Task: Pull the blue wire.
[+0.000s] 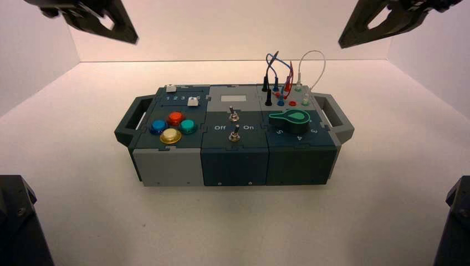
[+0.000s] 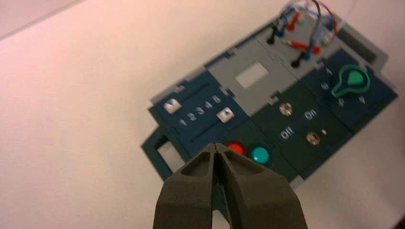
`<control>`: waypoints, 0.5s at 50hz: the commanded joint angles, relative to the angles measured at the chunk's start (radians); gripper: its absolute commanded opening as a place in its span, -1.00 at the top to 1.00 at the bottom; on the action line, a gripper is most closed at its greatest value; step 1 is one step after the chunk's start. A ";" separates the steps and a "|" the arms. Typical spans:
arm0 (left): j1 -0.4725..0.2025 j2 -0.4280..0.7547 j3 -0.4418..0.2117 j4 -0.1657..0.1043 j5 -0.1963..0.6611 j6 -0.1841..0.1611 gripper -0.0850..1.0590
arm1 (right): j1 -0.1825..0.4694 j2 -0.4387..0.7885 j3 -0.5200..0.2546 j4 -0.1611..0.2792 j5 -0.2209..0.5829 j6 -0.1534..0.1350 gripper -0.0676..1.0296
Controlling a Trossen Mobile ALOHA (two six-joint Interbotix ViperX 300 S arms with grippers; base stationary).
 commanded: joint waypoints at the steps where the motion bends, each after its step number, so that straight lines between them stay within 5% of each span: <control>1: -0.009 0.031 -0.041 0.002 -0.005 0.000 0.91 | 0.032 0.043 -0.040 0.005 -0.011 0.000 0.80; 9: -0.009 0.048 -0.041 0.003 -0.009 0.002 0.91 | 0.040 0.126 -0.052 0.014 -0.015 -0.002 0.50; 25: -0.009 0.063 -0.043 0.003 -0.009 0.002 0.91 | 0.043 0.311 -0.123 0.032 -0.018 0.000 0.30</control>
